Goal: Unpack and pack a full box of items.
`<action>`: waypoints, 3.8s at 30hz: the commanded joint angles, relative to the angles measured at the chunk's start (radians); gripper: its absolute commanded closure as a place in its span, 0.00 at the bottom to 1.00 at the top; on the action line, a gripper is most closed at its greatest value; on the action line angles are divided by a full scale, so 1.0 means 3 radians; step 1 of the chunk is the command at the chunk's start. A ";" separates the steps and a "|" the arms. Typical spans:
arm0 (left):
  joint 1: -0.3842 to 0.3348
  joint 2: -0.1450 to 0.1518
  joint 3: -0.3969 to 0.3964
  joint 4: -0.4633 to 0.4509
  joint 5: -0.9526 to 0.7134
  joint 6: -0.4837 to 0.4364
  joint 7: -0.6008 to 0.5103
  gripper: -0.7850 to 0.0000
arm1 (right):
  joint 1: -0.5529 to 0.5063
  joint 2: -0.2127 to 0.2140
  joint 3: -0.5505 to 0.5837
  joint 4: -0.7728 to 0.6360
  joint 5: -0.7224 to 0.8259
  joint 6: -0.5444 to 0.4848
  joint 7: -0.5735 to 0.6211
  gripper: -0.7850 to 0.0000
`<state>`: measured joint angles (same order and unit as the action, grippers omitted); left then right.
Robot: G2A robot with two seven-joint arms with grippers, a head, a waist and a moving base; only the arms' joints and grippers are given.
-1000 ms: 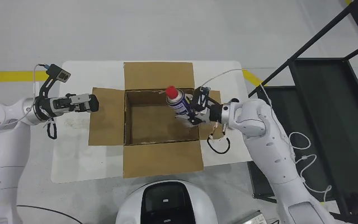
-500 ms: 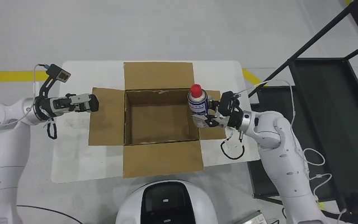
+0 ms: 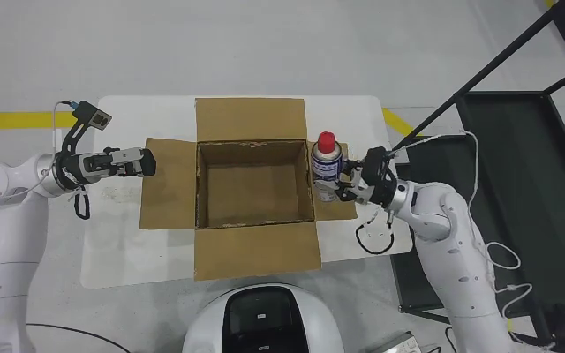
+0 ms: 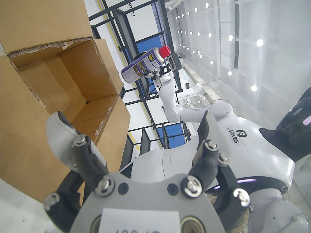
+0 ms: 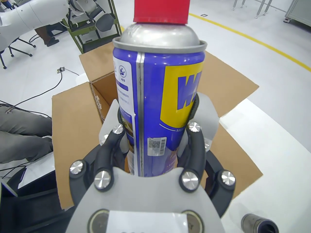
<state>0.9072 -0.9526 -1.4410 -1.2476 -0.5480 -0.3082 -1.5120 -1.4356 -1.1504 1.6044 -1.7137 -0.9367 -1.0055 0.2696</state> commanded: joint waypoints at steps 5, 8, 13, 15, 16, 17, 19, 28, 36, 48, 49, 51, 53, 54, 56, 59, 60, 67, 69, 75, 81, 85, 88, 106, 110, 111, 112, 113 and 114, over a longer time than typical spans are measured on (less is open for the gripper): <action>0.0000 0.0000 0.0000 0.0000 0.0000 0.0000 0.0000 0.00 | -0.0614 0.0002 0.0416 0.0138 -0.0555 0.0072 -0.1067 1.00; 0.0000 0.0000 0.0000 0.0000 0.0000 0.0000 0.0000 0.00 | -0.0848 0.0000 0.0500 0.0160 -0.0883 0.0137 -0.1492 1.00; 0.0000 0.0000 0.0000 0.0000 0.0000 0.0000 0.0000 0.00 | -0.1047 -0.0008 0.0456 0.0207 -0.1169 0.0168 -0.2010 1.00; 0.0000 0.0000 0.0000 0.0000 0.0000 0.0000 0.0000 0.00 | -0.1047 -0.0008 0.0456 0.0207 -0.1169 0.0168 -0.2010 1.00; 0.0000 0.0000 0.0000 0.0000 0.0000 0.0000 0.0000 0.00 | -0.1047 -0.0008 0.0456 0.0207 -0.1169 0.0168 -0.2010 1.00; 0.0000 0.0000 0.0000 0.0000 0.0000 0.0000 0.0000 0.00 | -0.1047 -0.0008 0.0456 0.0207 -0.1169 0.0168 -0.2010 1.00; 0.0000 0.0000 0.0000 0.0000 0.0000 0.0000 0.0000 0.00 | -0.1047 -0.0008 0.0456 0.0207 -0.1169 0.0168 -0.2010 1.00; 0.0000 0.0000 0.0000 0.0000 0.0000 0.0000 0.0000 0.00 | -0.1047 -0.0008 0.0456 0.0207 -0.1169 0.0168 -0.2010 1.00; 0.0000 0.0000 0.0000 0.0000 0.0000 0.0000 0.0000 0.00 | -0.1077 0.0006 0.0602 0.0411 -0.0954 0.0209 -0.2155 1.00; 0.0000 0.0000 0.0000 0.0000 0.0000 0.0000 0.0000 0.00 | -0.0780 0.0014 0.0625 0.1793 -0.1434 0.0573 -0.3193 1.00; 0.0000 0.0000 0.0000 0.0000 0.0000 0.0000 0.0000 0.00 | -0.0714 0.0006 0.0555 0.1922 -0.1517 0.0655 -0.3278 1.00; 0.0000 0.0000 0.0000 0.0000 0.0000 0.0000 0.0000 0.00 | -0.0584 -0.0009 0.0413 0.2170 -0.1677 0.0794 -0.3482 1.00; 0.0000 0.0000 0.0000 0.0000 0.0000 0.0000 0.0000 0.00 | -0.0462 -0.0025 0.0263 0.2414 -0.1828 0.0880 -0.3700 1.00; 0.0000 0.0000 0.0000 0.0000 0.0000 0.0000 0.0000 0.00 | -0.0403 -0.0031 0.0198 0.2527 -0.1932 0.0968 -0.3811 1.00; 0.0000 0.0000 0.0000 0.0000 0.0000 0.0000 0.0000 0.00 | -0.0302 -0.0042 0.0075 0.2746 -0.2061 0.1030 -0.4078 1.00; 0.0000 0.0000 0.0000 0.0000 0.0000 0.0000 0.0000 0.00 | -0.0193 -0.0046 -0.0038 0.2975 -0.2203 0.1079 -0.4449 1.00; 0.0000 0.0000 0.0000 0.0000 0.0000 0.0000 0.0000 0.00 | -0.0193 -0.0046 -0.0038 0.2975 -0.2203 0.1079 -0.4449 1.00; 0.0000 0.0000 0.0000 0.0000 0.0000 0.0000 0.0000 0.00 | -0.0193 -0.0046 -0.0038 0.2975 -0.2203 0.1079 -0.4449 1.00; 0.0000 0.0000 0.0000 0.0000 0.0000 0.0000 0.0000 0.00 | -0.0193 -0.0046 -0.0038 0.2975 -0.2203 0.1079 -0.4449 1.00; 0.0000 0.0000 0.0000 0.0000 0.0000 0.0000 0.0000 0.00 | -0.0133 -0.0081 -0.0109 0.2966 -0.1995 0.1206 -0.4157 1.00; 0.0000 0.0000 0.0000 0.0000 0.0000 0.0000 0.0000 0.00 | 0.0030 -0.0125 -0.0216 0.3172 -0.1843 0.1395 -0.4157 1.00; 0.0000 0.0000 0.0000 0.0000 0.0000 0.0000 0.0000 0.00 | 0.0115 -0.0134 -0.0256 0.3307 -0.1823 0.1478 -0.4251 1.00; 0.0000 0.0000 0.0000 0.0000 0.0000 0.0000 0.0000 0.00 | 0.0188 -0.0142 -0.0310 0.3416 -0.1862 0.1553 -0.4288 1.00; 0.0000 0.0000 0.0000 0.0000 0.0000 0.0000 0.0000 0.00 | 0.0236 -0.0137 -0.0507 0.3809 -0.1982 0.1630 -0.4756 0.00; 0.0000 0.0000 0.0000 0.0000 0.0000 0.0000 0.0000 0.00 | 0.0069 -0.0086 -0.0464 0.3722 -0.2026 0.1576 -0.4920 0.00; 0.0000 0.0000 0.0000 0.0000 0.0000 0.0000 0.0000 0.00 | 0.0021 -0.0072 -0.0442 0.3700 -0.2017 0.1550 -0.4948 0.00; 0.0000 0.0000 0.0000 0.0000 0.0000 0.0000 0.0000 0.00 | -0.0022 -0.0057 -0.0414 0.3679 -0.2000 0.1526 -0.4962 0.00; 0.0000 0.0000 0.0000 0.0000 0.0000 0.0000 0.0000 0.00 | -0.0061 -0.0043 -0.0387 0.3654 -0.1988 0.1513 -0.4963 0.00; 0.0000 0.0000 0.0000 0.0000 0.0000 0.0000 0.0000 0.00 | -0.0101 -0.0029 -0.0363 0.3625 -0.1979 0.1502 -0.4964 0.00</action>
<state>0.9072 -0.9526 -1.4410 -1.2476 -0.5480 -0.3082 -1.5120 -1.4539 -1.1633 1.4875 -0.6180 -1.5339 -0.5518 -1.2202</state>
